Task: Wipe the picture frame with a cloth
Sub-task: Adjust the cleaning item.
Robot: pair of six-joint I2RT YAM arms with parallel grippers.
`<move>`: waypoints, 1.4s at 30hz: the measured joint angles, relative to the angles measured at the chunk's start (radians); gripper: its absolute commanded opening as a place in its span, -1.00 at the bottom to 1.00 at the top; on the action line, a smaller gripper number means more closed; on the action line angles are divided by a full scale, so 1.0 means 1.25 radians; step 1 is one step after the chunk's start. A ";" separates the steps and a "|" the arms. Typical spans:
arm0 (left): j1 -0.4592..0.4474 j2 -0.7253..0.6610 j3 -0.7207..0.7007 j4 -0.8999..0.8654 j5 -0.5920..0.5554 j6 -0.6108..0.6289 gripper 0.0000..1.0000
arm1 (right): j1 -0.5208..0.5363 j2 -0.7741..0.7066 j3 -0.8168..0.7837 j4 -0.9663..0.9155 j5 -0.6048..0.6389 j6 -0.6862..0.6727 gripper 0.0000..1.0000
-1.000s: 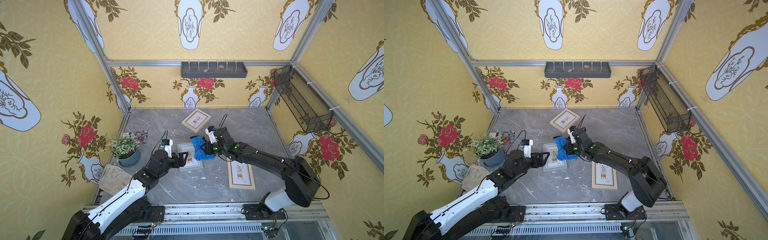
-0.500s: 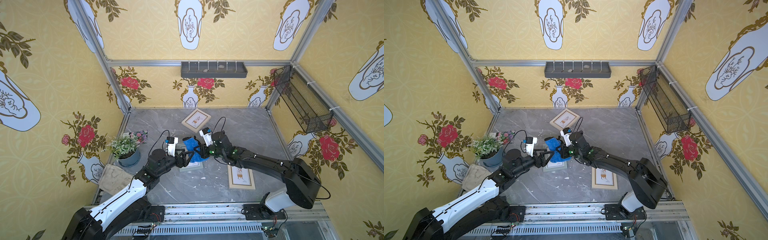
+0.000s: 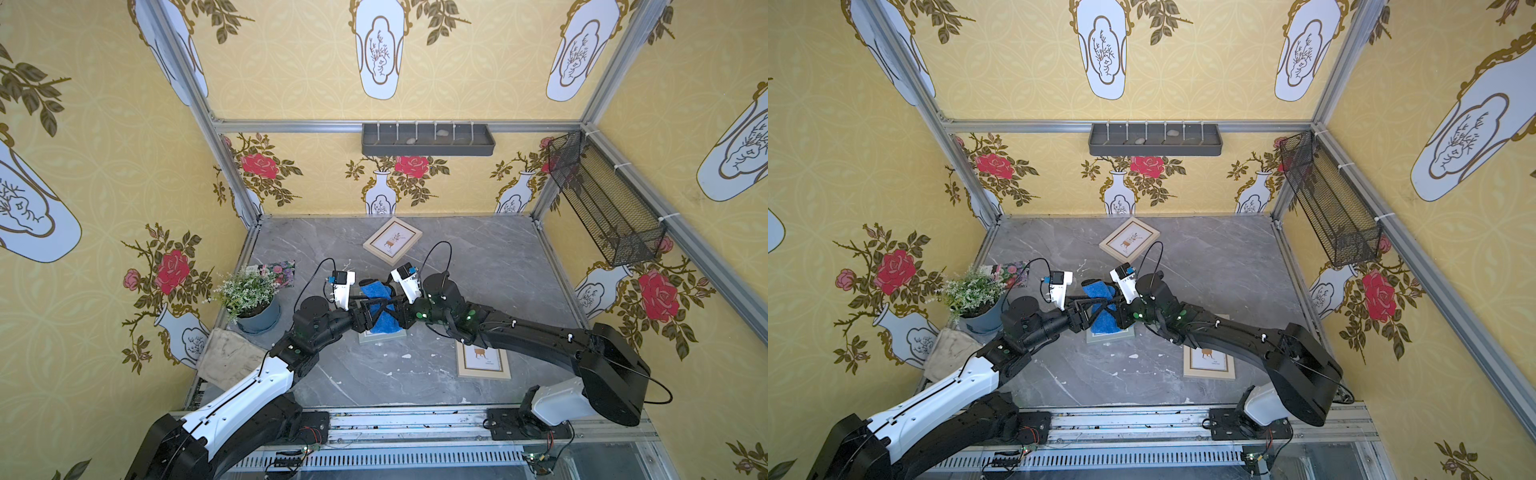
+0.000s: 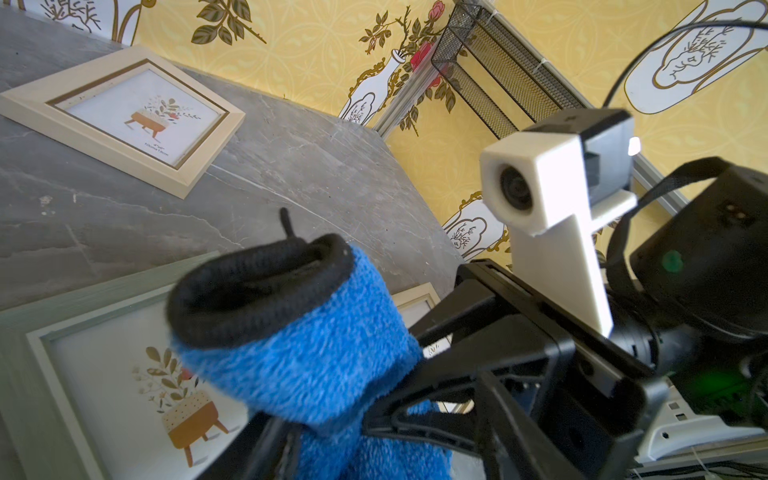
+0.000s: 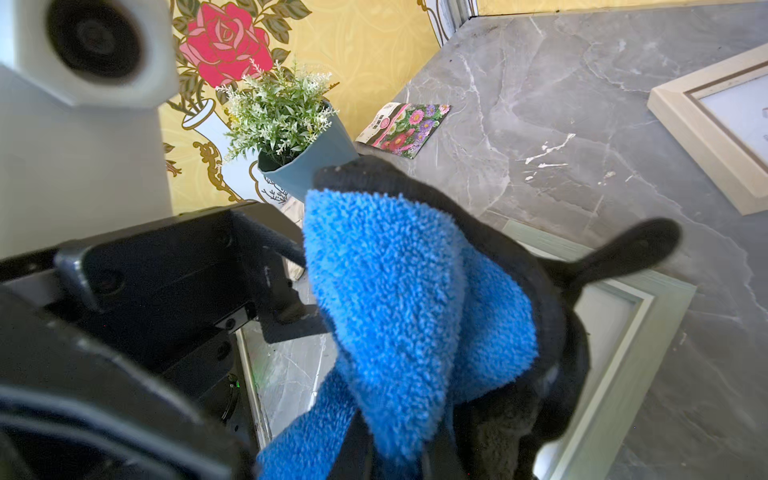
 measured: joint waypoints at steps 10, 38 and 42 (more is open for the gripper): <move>0.014 0.049 0.014 0.008 0.024 -0.028 0.11 | 0.055 -0.004 0.001 -0.001 0.060 -0.045 -0.83; 0.150 -0.048 0.080 -0.291 -0.121 0.004 -1.00 | -0.063 -0.002 -0.016 -0.012 0.164 0.041 0.41; 0.167 -0.076 0.121 -0.436 -0.237 0.034 -1.00 | -0.121 0.044 -0.001 -0.068 0.150 0.109 0.40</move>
